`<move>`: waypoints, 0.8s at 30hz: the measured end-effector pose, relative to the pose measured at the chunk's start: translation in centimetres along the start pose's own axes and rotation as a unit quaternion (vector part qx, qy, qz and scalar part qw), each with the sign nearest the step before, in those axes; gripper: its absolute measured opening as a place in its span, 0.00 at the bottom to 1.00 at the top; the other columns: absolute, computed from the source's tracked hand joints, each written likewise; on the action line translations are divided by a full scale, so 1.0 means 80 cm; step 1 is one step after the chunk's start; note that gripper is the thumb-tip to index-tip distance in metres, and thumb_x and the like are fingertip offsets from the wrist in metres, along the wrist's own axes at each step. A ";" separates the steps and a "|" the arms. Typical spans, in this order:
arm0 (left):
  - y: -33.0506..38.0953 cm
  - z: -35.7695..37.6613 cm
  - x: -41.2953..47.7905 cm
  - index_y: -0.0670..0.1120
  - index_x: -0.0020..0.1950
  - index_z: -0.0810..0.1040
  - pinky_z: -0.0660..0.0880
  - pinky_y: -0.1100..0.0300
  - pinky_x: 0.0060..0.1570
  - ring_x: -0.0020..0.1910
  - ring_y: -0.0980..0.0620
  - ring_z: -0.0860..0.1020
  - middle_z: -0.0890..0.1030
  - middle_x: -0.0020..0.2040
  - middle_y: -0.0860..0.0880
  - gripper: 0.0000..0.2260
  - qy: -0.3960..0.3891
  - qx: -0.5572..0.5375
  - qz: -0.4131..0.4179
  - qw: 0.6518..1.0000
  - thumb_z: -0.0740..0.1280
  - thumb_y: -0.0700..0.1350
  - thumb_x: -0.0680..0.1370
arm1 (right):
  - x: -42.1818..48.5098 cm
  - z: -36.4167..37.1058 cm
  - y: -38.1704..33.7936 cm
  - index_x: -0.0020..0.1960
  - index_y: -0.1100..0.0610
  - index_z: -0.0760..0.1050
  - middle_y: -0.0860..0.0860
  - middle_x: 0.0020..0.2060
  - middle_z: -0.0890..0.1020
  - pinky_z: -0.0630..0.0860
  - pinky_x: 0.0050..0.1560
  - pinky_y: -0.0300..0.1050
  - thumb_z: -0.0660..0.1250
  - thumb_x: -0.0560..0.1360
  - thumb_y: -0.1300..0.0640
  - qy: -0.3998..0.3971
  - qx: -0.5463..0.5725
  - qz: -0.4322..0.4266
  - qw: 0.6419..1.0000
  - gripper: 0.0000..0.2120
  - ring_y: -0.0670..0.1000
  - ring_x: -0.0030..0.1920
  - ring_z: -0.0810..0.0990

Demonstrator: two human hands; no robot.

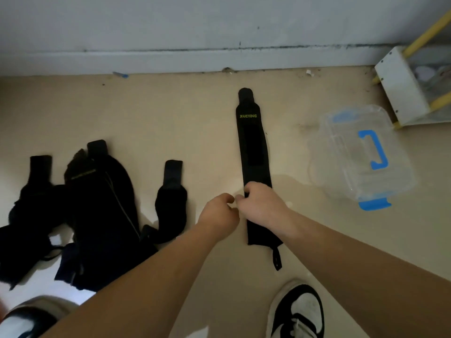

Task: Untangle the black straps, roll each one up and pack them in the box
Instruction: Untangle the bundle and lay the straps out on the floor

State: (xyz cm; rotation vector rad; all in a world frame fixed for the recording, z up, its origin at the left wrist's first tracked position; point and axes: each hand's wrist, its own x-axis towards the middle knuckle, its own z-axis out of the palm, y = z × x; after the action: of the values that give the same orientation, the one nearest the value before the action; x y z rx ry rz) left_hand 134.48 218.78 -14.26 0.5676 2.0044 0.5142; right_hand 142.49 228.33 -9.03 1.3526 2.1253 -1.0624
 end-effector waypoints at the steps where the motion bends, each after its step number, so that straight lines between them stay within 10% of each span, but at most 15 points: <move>1: -0.004 -0.012 -0.008 0.44 0.66 0.79 0.74 0.59 0.46 0.53 0.42 0.82 0.84 0.58 0.42 0.14 0.014 -0.003 0.008 1.000 0.64 0.41 0.81 | -0.008 -0.001 -0.021 0.69 0.58 0.75 0.53 0.63 0.80 0.77 0.63 0.49 0.63 0.84 0.47 -0.024 0.008 -0.014 1.000 0.19 0.57 0.64 0.80; 11: -0.122 -0.103 -0.097 0.50 0.71 0.77 0.78 0.57 0.57 0.57 0.46 0.81 0.82 0.63 0.46 0.17 0.057 -0.023 -0.008 0.998 0.61 0.42 0.83 | -0.068 -0.017 -0.215 0.68 0.60 0.79 0.59 0.63 0.84 0.82 0.63 0.54 0.64 0.84 0.45 -0.143 -0.268 -0.116 0.946 0.22 0.61 0.62 0.83; 15: -0.166 -0.126 -0.113 0.51 0.62 0.79 0.84 0.49 0.49 0.47 0.48 0.83 0.84 0.52 0.49 0.11 0.124 -0.043 -0.026 0.991 0.62 0.46 0.83 | -0.051 0.045 -0.238 0.54 0.61 0.81 0.54 0.42 0.80 0.71 0.36 0.43 0.62 0.85 0.54 -0.077 -0.112 -0.109 0.985 0.13 0.54 0.40 0.76; 20: -0.190 -0.136 -0.121 0.50 0.64 0.76 0.80 0.51 0.50 0.56 0.45 0.79 0.76 0.60 0.47 0.15 0.048 0.145 -0.031 0.988 0.70 0.52 0.79 | -0.028 0.168 -0.157 0.66 0.61 0.74 0.58 0.57 0.79 0.80 0.58 0.53 0.64 0.83 0.47 0.008 0.169 0.125 0.978 0.20 0.61 0.55 0.79; 24: -0.215 -0.142 -0.123 0.48 0.59 0.79 0.81 0.48 0.54 0.54 0.43 0.80 0.76 0.56 0.48 0.07 0.070 0.158 -0.035 0.984 0.65 0.47 0.84 | -0.017 0.207 -0.134 0.71 0.64 0.74 0.65 0.55 0.81 0.80 0.63 0.59 0.63 0.83 0.41 -0.086 0.302 0.244 0.918 0.29 0.64 0.53 0.83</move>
State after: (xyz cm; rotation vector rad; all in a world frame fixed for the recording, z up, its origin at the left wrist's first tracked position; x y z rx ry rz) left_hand 125.68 197.80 -12.12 0.6643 2.2512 0.1980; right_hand 132.55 212.14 -14.44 1.8435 1.2534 -1.5978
